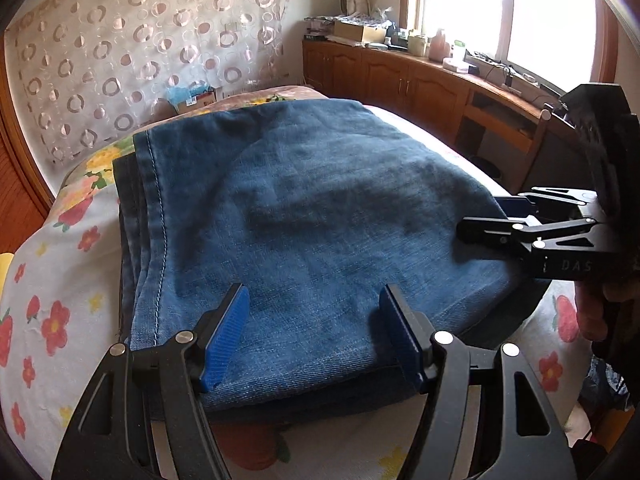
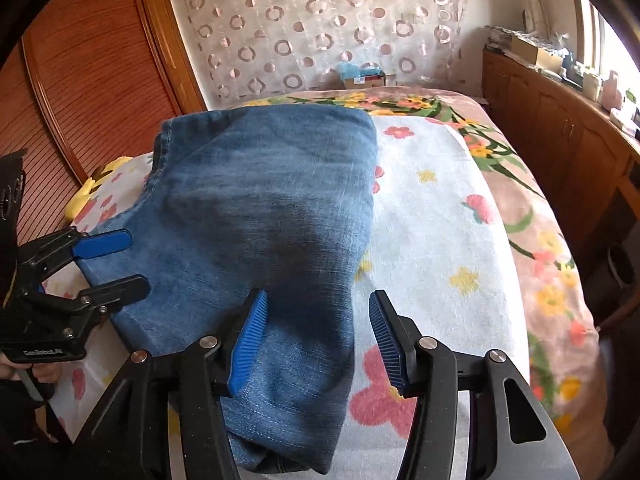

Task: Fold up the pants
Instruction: 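Grasp the folded jeans edge with the right gripper and lift it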

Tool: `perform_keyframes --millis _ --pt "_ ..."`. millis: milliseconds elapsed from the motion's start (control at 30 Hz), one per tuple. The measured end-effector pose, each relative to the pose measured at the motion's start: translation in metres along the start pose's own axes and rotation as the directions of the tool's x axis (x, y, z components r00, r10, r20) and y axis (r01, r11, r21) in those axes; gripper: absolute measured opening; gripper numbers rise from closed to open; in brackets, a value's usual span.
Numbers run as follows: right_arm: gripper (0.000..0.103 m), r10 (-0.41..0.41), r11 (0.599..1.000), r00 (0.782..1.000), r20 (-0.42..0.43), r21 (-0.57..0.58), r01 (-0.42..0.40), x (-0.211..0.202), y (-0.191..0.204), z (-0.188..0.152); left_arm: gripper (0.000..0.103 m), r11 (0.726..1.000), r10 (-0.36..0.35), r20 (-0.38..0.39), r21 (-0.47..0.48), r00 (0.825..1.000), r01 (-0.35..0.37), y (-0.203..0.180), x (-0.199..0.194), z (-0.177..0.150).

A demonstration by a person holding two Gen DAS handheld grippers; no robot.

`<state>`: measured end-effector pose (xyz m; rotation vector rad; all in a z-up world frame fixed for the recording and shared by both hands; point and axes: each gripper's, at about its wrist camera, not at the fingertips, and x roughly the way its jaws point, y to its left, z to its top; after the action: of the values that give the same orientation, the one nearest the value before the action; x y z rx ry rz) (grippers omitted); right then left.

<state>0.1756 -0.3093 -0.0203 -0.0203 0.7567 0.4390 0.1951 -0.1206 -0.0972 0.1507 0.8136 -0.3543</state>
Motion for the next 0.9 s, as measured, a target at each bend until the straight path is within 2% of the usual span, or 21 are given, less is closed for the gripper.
perform_keyframes --millis 233,300,333,533,600,667,900 --pt "0.054 0.017 1.000 1.000 -0.024 0.001 -0.017 0.007 -0.006 -0.001 0.069 1.000 0.003 -0.005 0.009 1.000 -0.003 0.001 0.000 -0.002" --pt "0.047 0.037 0.999 0.999 -0.024 0.002 -0.036 0.007 -0.007 0.000 0.069 1.000 -0.002 -0.004 0.004 1.000 0.002 0.001 0.000 -0.002" --pt "0.046 0.046 0.999 0.999 -0.026 0.002 -0.046 0.007 -0.006 0.001 0.069 1.000 -0.003 -0.003 0.002 1.000 0.003 0.001 0.001 -0.002" --pt "0.025 0.041 0.999 0.999 -0.028 -0.022 -0.041 0.004 0.002 0.004 0.069 1.000 -0.009 -0.002 -0.002 1.000 0.009 0.002 -0.001 -0.003" --pt "0.014 0.032 0.999 0.999 -0.016 -0.027 -0.032 0.001 0.004 0.004 0.069 1.000 -0.011 -0.002 -0.003 1.000 0.011 0.002 -0.001 -0.003" --pt "0.010 0.036 0.999 0.999 0.007 -0.014 -0.036 -0.004 0.005 0.006 0.069 1.000 -0.014 0.001 -0.008 1.000 0.014 0.004 -0.005 -0.003" --pt "0.007 0.098 0.995 0.987 0.129 -0.025 -0.096 -0.033 0.023 0.023 0.069 0.999 -0.004 0.050 -0.036 0.999 0.006 0.017 -0.034 0.000"
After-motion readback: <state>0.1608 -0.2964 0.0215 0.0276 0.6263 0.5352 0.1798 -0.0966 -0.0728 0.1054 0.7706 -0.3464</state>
